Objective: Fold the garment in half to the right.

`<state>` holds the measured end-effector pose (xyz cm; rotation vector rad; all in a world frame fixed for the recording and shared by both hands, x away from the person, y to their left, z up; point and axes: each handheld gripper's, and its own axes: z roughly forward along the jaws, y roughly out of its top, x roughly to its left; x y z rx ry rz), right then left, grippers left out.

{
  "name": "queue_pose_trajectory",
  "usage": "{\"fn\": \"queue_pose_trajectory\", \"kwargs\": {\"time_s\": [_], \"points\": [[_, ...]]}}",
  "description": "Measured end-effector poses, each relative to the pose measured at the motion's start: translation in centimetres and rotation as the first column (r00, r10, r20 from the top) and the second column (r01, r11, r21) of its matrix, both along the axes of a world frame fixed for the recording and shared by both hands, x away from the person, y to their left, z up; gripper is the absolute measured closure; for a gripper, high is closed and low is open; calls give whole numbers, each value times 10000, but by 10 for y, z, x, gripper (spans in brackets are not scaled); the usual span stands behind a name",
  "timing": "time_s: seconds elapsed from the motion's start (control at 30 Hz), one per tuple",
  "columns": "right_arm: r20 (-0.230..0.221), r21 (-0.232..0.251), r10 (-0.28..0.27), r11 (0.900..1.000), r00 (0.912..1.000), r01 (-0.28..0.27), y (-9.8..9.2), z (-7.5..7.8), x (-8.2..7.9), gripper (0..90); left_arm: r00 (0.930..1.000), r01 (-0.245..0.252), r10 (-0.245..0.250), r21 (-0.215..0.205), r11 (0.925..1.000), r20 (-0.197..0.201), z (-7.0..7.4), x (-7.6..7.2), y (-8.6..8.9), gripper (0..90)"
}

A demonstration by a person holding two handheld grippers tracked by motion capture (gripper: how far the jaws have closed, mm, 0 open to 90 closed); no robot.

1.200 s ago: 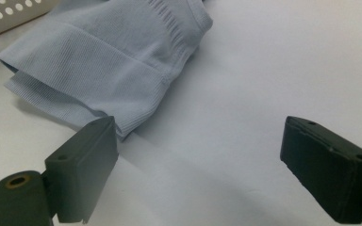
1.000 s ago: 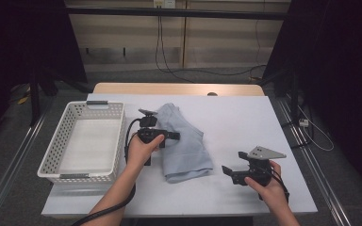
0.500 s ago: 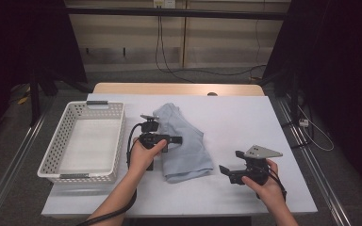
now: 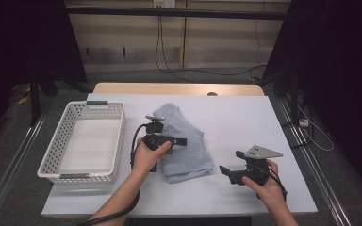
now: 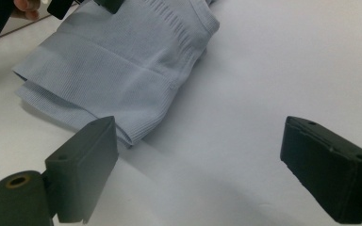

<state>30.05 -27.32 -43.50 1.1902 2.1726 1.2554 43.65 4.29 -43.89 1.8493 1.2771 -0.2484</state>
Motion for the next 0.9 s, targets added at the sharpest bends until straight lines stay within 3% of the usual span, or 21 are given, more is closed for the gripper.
{"fn": "queue_pose_trajectory", "kwargs": {"time_s": [0.43,0.67,0.73,0.9], "points": [[39,-15,-48,10000,10000,48,-2,1,-2,117,9996,166,-161,254,9995,-212,-10,1,-10,51],[51,-31,-44,10000,10000,44,-4,1,-3,117,10000,79,-78,415,9991,-45,-10,1,-15,91],[60,-46,-17,10000,10000,17,-3,1,-3,118,10000,-11,11,477,9989,17,-10,1,-16,134],[71,-17,-58,10000,10000,58,-4,2,-3,118,9996,-262,259,452,9986,80,-9,0,-19,358]]}}
